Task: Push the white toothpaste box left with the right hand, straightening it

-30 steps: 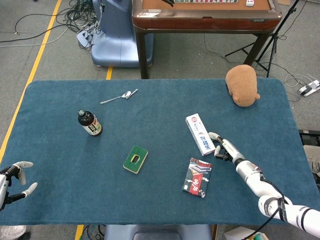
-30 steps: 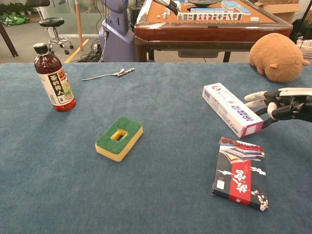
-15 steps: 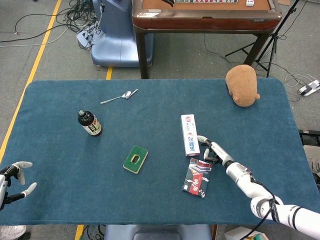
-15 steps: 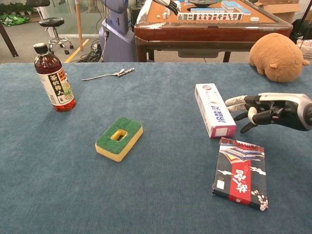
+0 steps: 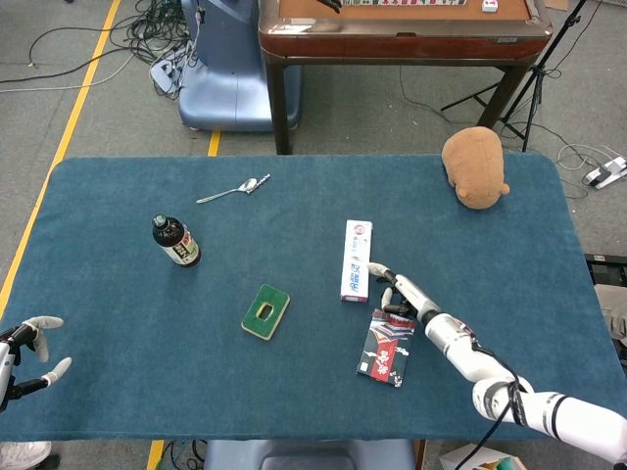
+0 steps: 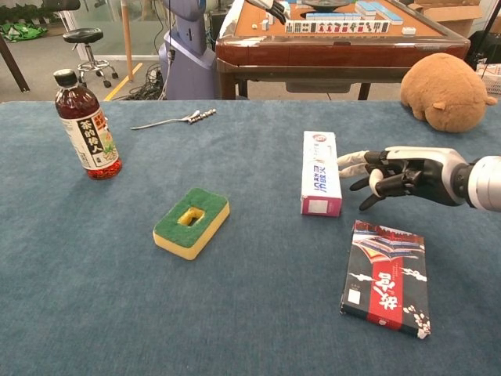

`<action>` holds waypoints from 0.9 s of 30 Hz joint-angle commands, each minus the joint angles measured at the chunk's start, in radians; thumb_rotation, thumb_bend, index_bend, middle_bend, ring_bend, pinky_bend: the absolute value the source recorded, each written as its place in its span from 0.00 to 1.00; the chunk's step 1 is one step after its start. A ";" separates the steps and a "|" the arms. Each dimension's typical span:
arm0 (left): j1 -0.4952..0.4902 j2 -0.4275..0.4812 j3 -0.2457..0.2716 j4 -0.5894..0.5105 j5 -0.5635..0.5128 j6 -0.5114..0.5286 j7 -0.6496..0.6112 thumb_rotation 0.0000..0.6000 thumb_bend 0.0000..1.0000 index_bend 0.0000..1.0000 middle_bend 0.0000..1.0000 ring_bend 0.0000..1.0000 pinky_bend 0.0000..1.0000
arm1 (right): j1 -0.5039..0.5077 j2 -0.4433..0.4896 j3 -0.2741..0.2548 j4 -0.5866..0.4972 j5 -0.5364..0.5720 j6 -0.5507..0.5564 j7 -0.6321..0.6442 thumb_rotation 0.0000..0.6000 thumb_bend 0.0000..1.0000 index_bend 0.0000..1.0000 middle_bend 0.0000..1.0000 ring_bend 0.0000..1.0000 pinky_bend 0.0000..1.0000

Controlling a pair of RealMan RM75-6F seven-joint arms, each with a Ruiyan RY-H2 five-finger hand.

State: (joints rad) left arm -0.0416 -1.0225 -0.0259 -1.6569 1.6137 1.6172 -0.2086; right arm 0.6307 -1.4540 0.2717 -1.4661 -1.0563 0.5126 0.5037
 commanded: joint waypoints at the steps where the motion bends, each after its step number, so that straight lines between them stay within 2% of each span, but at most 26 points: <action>1: 0.000 0.000 0.000 0.000 0.000 0.000 -0.001 1.00 0.21 0.38 0.67 0.56 0.67 | 0.014 -0.011 0.000 -0.006 0.016 0.000 -0.015 1.00 1.00 0.08 0.09 0.11 0.27; 7: 0.001 0.002 0.000 0.000 0.000 0.002 -0.004 1.00 0.21 0.38 0.67 0.56 0.67 | 0.032 -0.014 -0.011 -0.036 0.039 0.010 -0.052 1.00 1.00 0.08 0.09 0.11 0.27; 18: 0.003 0.004 -0.001 0.000 -0.003 0.003 -0.008 1.00 0.21 0.38 0.67 0.56 0.67 | 0.006 0.107 -0.046 -0.149 0.070 0.154 -0.207 1.00 1.00 0.08 0.12 0.11 0.27; 22: 0.001 0.002 0.000 -0.002 0.000 -0.001 0.000 1.00 0.21 0.38 0.67 0.56 0.67 | 0.018 0.111 -0.035 -0.126 0.122 0.201 -0.265 1.00 1.00 0.08 0.13 0.11 0.27; 27: 0.002 0.002 0.000 -0.004 -0.003 -0.001 0.000 1.00 0.21 0.38 0.67 0.56 0.67 | 0.062 0.084 -0.010 -0.041 0.217 0.186 -0.298 1.00 1.00 0.08 0.13 0.11 0.27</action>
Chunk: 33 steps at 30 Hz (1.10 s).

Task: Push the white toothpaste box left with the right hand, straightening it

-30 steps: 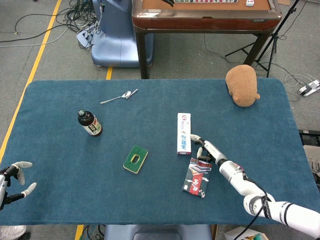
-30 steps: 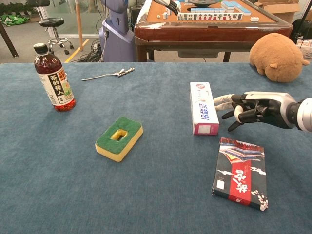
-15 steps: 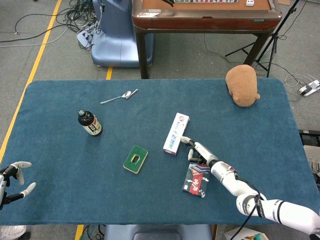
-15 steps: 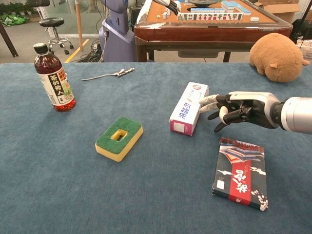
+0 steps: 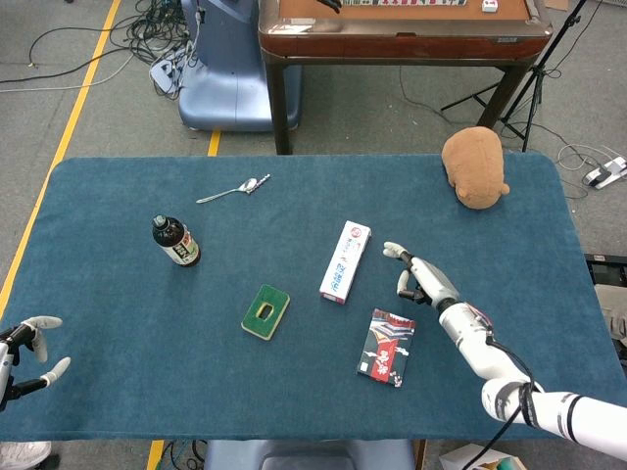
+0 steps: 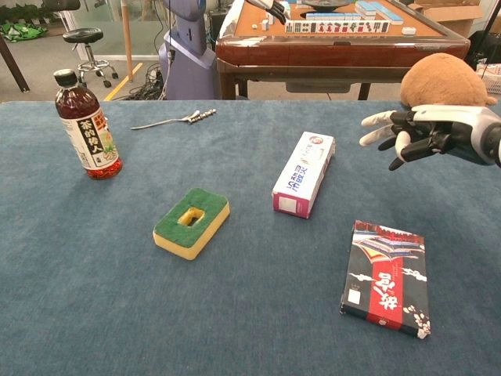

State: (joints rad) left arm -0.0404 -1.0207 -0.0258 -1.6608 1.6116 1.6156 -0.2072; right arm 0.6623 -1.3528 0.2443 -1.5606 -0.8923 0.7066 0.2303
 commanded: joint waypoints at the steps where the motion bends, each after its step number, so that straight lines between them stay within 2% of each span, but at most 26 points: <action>1: 0.001 0.001 0.000 0.000 -0.002 0.001 -0.001 1.00 0.21 0.38 0.67 0.56 0.67 | 0.039 -0.026 0.023 0.070 0.065 -0.011 -0.029 1.00 1.00 0.08 0.13 0.11 0.27; 11: 0.007 0.002 -0.001 0.004 -0.004 0.008 -0.007 1.00 0.21 0.38 0.67 0.56 0.67 | 0.136 -0.145 0.078 0.272 0.142 -0.082 -0.031 1.00 1.00 0.08 0.14 0.11 0.27; 20: 0.010 0.006 0.000 0.007 -0.008 0.009 -0.019 1.00 0.21 0.38 0.67 0.56 0.67 | 0.196 -0.237 0.103 0.415 0.126 -0.166 0.002 1.00 1.00 0.08 0.14 0.11 0.27; 33: 0.013 0.011 0.001 0.011 -0.007 0.010 -0.043 1.00 0.21 0.38 0.67 0.56 0.67 | 0.249 -0.298 0.120 0.516 0.137 -0.204 -0.001 1.00 1.00 0.08 0.15 0.11 0.27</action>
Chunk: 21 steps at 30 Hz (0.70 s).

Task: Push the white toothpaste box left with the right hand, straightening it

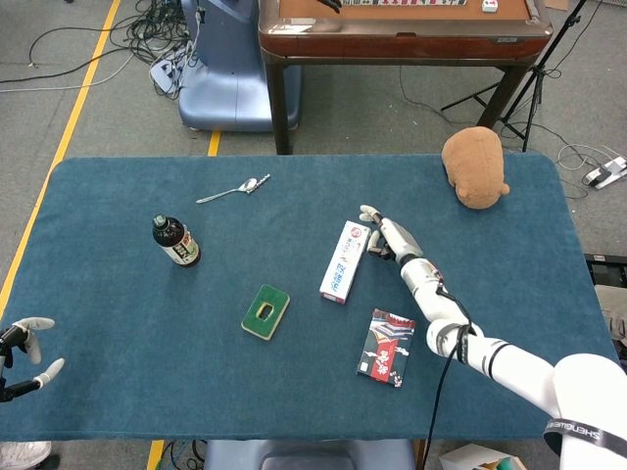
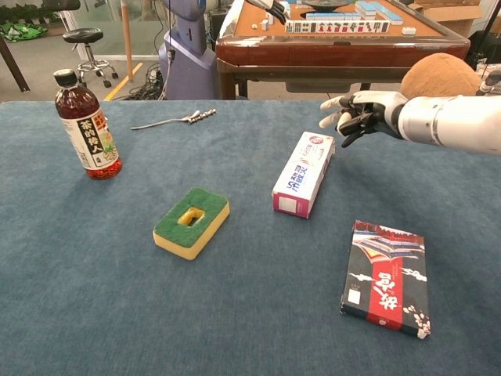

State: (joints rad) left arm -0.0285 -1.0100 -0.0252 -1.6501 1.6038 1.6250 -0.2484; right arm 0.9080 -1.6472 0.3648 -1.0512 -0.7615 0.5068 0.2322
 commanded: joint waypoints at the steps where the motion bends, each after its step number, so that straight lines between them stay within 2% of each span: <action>1: 0.001 0.001 0.001 0.001 0.000 0.001 -0.003 1.00 0.21 0.38 0.67 0.56 0.67 | 0.005 -0.005 -0.001 0.010 0.009 -0.006 -0.004 1.00 1.00 0.08 0.15 0.11 0.27; 21: 0.003 0.003 0.000 0.002 -0.003 -0.002 -0.006 1.00 0.21 0.38 0.67 0.56 0.67 | 0.011 -0.012 -0.005 0.039 0.021 -0.065 0.009 1.00 1.00 0.08 0.15 0.11 0.26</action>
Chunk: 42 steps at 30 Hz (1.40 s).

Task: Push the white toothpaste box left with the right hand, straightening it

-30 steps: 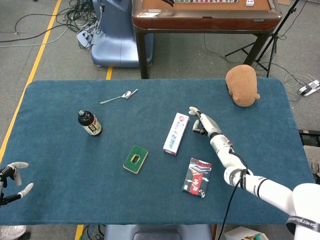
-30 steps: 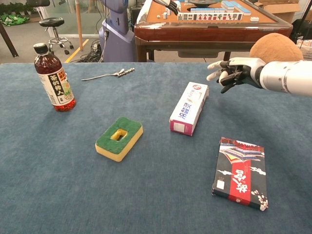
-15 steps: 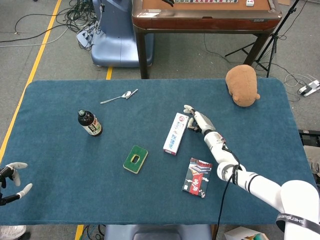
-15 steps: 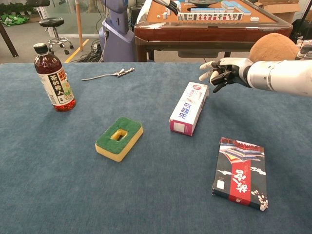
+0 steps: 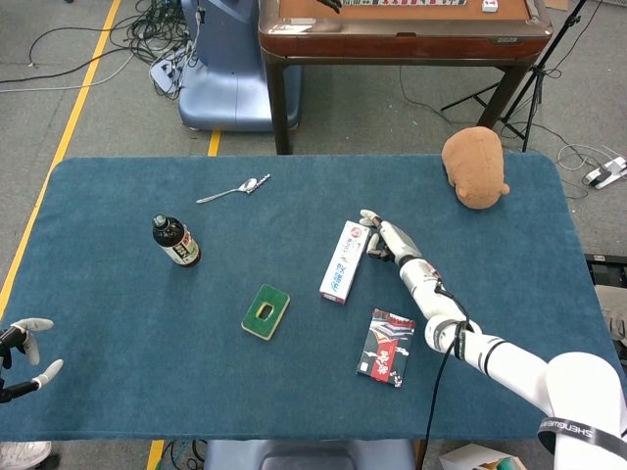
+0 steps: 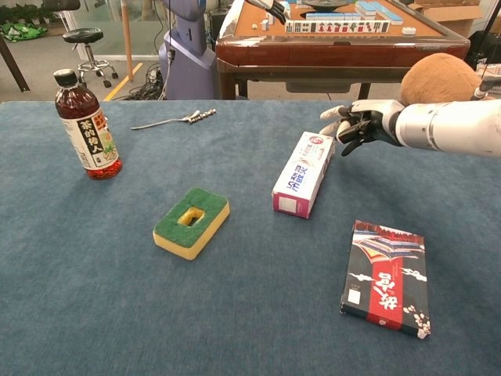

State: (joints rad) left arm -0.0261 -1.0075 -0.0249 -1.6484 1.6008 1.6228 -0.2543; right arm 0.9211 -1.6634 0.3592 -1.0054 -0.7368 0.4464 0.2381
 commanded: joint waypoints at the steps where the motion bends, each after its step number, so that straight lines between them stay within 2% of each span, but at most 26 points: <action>1: 0.000 0.000 0.000 0.000 0.001 0.001 0.000 1.00 0.21 0.38 0.67 0.56 0.67 | -0.003 0.006 0.000 -0.011 -0.006 -0.006 0.005 1.00 1.00 0.08 0.15 0.11 0.26; 24: 0.000 -0.002 0.000 -0.004 0.002 -0.002 0.013 1.00 0.21 0.38 0.67 0.56 0.67 | -0.050 0.060 0.002 -0.106 -0.102 -0.081 0.094 1.00 1.00 0.08 0.15 0.11 0.26; 42: -0.002 -0.007 0.001 -0.014 0.013 0.000 0.038 1.00 0.21 0.38 0.67 0.56 0.67 | -0.162 0.165 0.018 -0.298 -0.269 -0.105 0.210 1.00 1.00 0.08 0.15 0.11 0.26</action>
State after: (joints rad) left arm -0.0278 -1.0136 -0.0240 -1.6622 1.6137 1.6232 -0.2169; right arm 0.7646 -1.5028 0.3777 -1.2980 -0.9995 0.3396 0.4425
